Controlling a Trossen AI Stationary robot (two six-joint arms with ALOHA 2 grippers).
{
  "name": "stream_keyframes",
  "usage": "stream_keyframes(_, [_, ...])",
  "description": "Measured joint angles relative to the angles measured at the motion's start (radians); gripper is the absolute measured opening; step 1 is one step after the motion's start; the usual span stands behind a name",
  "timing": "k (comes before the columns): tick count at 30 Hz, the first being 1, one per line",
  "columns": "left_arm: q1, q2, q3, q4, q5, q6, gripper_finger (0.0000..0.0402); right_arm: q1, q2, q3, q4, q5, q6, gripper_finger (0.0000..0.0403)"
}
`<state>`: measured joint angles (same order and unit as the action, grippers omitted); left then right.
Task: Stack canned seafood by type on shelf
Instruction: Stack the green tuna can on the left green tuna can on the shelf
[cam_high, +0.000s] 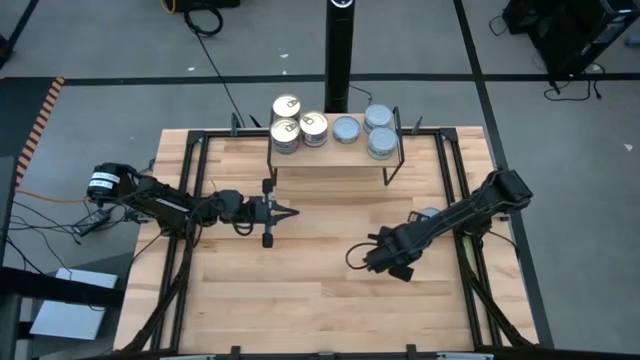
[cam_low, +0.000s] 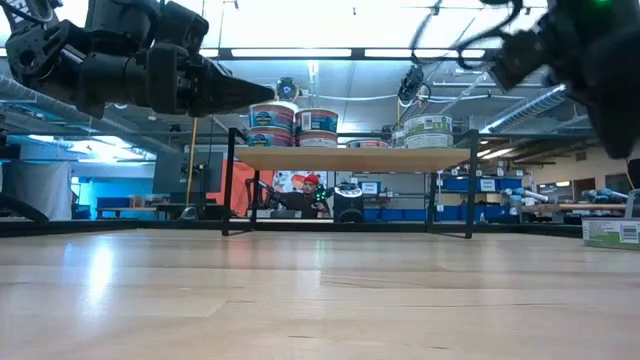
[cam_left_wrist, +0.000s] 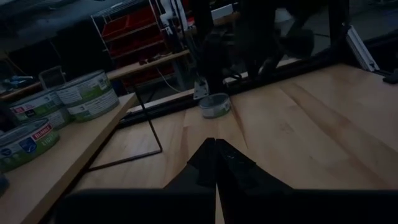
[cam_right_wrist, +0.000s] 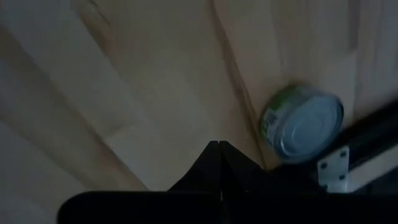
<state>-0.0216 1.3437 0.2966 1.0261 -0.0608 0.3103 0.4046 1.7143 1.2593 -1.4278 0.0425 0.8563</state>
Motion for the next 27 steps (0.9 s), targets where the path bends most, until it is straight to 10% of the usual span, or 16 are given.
stream_keyframes(27, [0.0,0.001,0.0,-0.011,0.0,-0.003,0.0005,-0.27,-0.297,-0.529,0.275,-0.047,0.212,0.0003])
